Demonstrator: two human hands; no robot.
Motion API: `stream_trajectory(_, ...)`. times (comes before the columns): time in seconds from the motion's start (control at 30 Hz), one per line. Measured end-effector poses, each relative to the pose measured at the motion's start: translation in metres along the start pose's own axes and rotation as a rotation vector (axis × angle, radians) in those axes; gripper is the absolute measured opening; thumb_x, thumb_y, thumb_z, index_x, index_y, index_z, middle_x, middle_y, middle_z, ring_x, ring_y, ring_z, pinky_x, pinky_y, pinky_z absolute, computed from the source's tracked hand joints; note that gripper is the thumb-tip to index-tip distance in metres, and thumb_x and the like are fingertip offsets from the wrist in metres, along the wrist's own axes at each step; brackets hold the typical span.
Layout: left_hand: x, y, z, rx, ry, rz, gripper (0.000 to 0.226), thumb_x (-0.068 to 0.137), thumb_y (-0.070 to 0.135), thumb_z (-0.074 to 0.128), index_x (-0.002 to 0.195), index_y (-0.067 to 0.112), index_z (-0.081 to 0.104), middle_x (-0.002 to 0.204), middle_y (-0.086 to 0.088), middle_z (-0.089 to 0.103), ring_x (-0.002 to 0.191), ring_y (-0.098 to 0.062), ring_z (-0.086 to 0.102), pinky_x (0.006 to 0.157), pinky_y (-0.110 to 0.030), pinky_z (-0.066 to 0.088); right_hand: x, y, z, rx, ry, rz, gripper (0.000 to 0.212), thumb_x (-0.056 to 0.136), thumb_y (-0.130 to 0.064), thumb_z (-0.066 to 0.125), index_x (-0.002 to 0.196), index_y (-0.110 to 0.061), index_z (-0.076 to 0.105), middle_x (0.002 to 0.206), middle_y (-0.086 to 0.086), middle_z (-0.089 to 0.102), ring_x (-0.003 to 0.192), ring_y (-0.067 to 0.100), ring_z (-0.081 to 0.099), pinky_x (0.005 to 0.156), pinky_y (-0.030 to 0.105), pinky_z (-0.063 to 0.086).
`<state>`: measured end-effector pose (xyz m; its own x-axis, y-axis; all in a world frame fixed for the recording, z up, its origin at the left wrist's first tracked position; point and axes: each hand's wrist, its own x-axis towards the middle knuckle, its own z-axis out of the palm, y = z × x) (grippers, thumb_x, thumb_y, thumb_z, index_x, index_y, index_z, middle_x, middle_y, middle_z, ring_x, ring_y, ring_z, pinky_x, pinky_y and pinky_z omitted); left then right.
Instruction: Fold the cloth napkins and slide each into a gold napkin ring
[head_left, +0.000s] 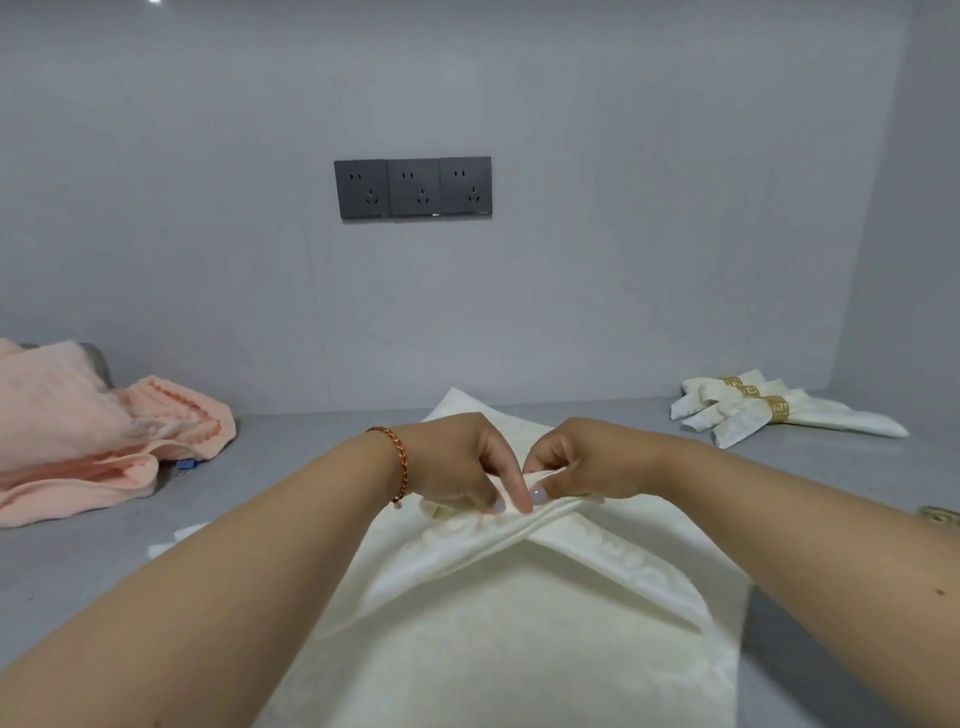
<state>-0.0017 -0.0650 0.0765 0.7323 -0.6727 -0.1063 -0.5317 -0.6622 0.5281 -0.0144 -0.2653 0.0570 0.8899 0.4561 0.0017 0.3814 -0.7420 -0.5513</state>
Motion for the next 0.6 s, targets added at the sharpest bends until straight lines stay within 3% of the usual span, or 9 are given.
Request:
stream_trajectory(0.1, -0.008, 0.018, 0.008, 0.099, -0.021, 0.003, 0.026, 0.079, 0.014, 0.075, 0.095, 0.033, 0.077, 0.043, 0.011, 0.032, 0.045, -0.011, 0.033, 0.044, -0.016, 0.03, -0.013, -0.002, -0.002, 0.002, 0.004, 0.0, 0.021, 0.087, -0.027, 0.07, 0.094, -0.007, 0.067, 0.061, -0.006, 0.046, 0.051, 0.008, 0.037, 0.049, 0.02, 0.031)
stream_trajectory(0.2, -0.011, 0.03, 0.013, 0.071, 0.005, 0.005, 0.028, 0.073, 0.014, 0.082, 0.09, 0.036, 0.076, 0.044, 0.01, 0.031, 0.05, -0.019, 0.034, 0.046, -0.02, 0.035, -0.026, 0.001, -0.005, 0.048, 0.036, 0.003, 0.021, 0.086, -0.026, 0.071, 0.092, -0.005, 0.067, 0.06, -0.006, 0.046, 0.05, 0.007, 0.037, 0.048, 0.019, 0.031)
stream_trajectory(0.3, -0.013, 0.038, 0.015, 0.078, 0.009, 0.034, 0.026, 0.077, 0.014, 0.078, 0.092, 0.036, 0.076, 0.046, 0.009, 0.03, 0.049, -0.017, 0.033, 0.044, -0.018, 0.035, -0.038, 0.003, -0.01, 0.067, 0.041, -0.002, 0.018, 0.086, -0.024, 0.071, 0.089, -0.006, 0.067, 0.055, -0.01, 0.046, 0.046, 0.004, 0.037, 0.048, 0.018, 0.03)
stream_trajectory(0.4, -0.012, 0.05, 0.02, 0.101, 0.005, 0.071, 0.018, 0.086, 0.02, 0.071, 0.094, 0.035, 0.076, 0.043, 0.01, 0.029, 0.046, -0.009, 0.028, 0.044, -0.014, 0.028, -0.053, 0.004, -0.013, 0.043, 0.01, 0.002, 0.01, 0.087, -0.024, 0.07, 0.08, -0.018, 0.066, 0.05, -0.014, 0.047, 0.046, 0.003, 0.039, 0.05, 0.017, 0.032)
stream_trajectory(0.47, -0.008, 0.054, 0.023, 0.091, 0.018, 0.09, 0.019, 0.086, 0.019, 0.071, 0.09, 0.037, 0.077, 0.048, 0.01, 0.03, 0.051, -0.012, 0.027, 0.046, -0.016, 0.026, -0.061, 0.005, -0.016, 0.063, 0.018, 0.02, 0.009, 0.087, -0.027, 0.069, 0.08, -0.022, 0.067, 0.057, -0.012, 0.052, 0.053, 0.006, 0.044, 0.056, 0.019, 0.036)
stream_trajectory(0.6, 0.003, 0.056, 0.027, 0.048, 0.042, 0.127, 0.024, 0.082, 0.017, 0.074, 0.084, 0.041, 0.077, 0.064, -0.005, 0.041, 0.062, -0.022, 0.037, 0.059, -0.024, 0.034, -0.086, 0.03, -0.051, 0.074, 0.263, 0.117, 0.018, 0.092, -0.035, 0.061, 0.099, -0.02, 0.068, 0.091, -0.001, 0.071, 0.083, 0.011, 0.058, 0.08, 0.027, 0.047)
